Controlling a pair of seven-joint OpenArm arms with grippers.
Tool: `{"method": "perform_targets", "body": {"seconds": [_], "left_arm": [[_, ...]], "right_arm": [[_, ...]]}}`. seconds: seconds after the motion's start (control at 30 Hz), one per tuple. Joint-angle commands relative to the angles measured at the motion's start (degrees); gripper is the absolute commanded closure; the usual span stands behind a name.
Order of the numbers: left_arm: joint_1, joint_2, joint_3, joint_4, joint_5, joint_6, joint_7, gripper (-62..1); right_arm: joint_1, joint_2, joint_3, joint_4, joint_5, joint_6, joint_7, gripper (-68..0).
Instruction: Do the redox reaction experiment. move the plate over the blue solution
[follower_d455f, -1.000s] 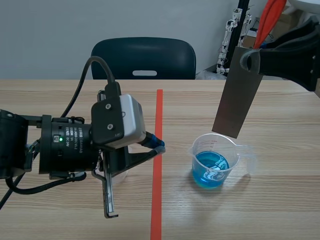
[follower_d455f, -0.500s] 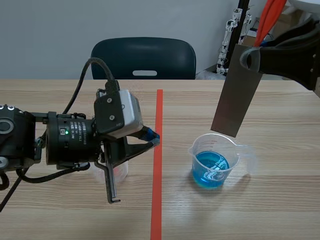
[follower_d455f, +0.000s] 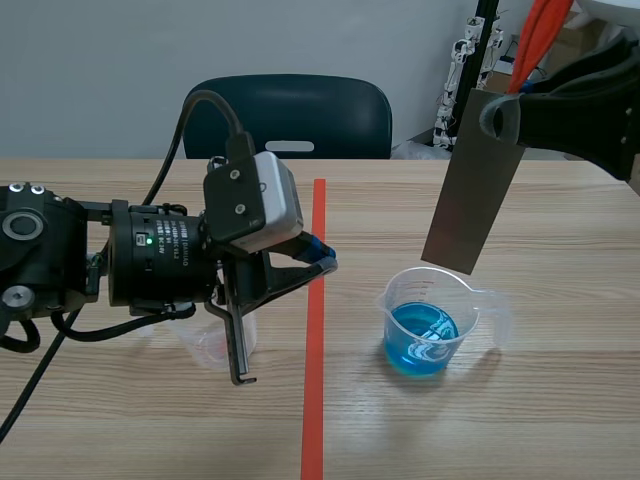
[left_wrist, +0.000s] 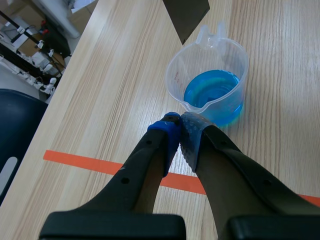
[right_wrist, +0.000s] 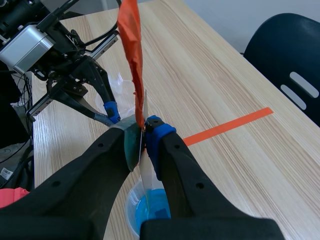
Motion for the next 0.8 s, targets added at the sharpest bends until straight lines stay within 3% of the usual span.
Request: {"method": "perform_targets", "body": {"seconds": [0.0,0.77], "left_arm": [[-0.63,0.61,-0.42,0.33,-0.59,0.31,-0.72,-2.7],[-0.79,1.07,-0.39,0.31,-0.59,-0.81,-0.79,-2.7]], "right_arm": [[0.98,0.59,0.46,0.57,0.63,0.46,0.92,-0.6],[0.98,0.59,0.46,0.57,0.63,0.46,0.9,-0.6]]}}
